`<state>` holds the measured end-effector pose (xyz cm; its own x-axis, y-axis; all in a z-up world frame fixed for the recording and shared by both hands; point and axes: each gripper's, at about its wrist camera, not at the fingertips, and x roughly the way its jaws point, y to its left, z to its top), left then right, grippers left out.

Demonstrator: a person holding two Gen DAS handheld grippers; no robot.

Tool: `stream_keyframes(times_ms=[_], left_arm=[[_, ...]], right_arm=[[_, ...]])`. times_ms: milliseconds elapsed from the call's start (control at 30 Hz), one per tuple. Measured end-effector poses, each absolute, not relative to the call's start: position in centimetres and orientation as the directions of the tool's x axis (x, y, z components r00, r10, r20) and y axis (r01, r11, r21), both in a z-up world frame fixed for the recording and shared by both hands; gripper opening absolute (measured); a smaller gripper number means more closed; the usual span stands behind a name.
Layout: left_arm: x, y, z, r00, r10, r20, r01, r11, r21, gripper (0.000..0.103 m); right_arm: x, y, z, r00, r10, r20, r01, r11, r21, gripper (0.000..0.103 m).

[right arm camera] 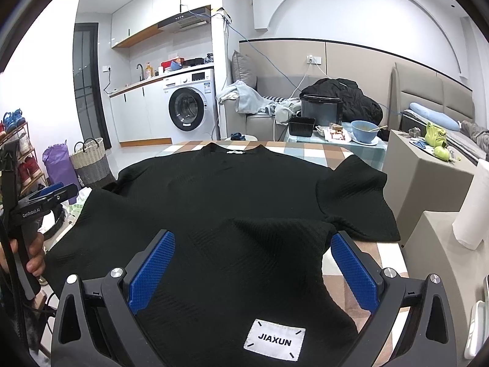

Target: Fold small clothes

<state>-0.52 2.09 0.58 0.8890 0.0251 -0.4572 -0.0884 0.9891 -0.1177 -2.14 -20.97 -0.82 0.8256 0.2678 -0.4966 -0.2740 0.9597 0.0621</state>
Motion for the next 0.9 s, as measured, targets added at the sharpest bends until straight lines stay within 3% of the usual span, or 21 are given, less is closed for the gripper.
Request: stream_keyframes(times_ms=[467, 900], left_arm=[[1.1, 3.0, -0.7, 0.868, 0.006, -0.496, -0.085, 0.987, -0.137, 0.102], [6.7, 5.7, -0.4, 0.842, 0.043, -0.538, -0.134, 0.982, -0.131, 0.101]], right_arm=[[-0.7, -21.6, -1.3, 0.808, 0.277, -0.520, -0.255, 0.960, 0.116, 0.103], [5.3, -30.3, -2.4, 0.785, 0.199, -0.587, 0.058, 0.919, 0.389, 0.103]])
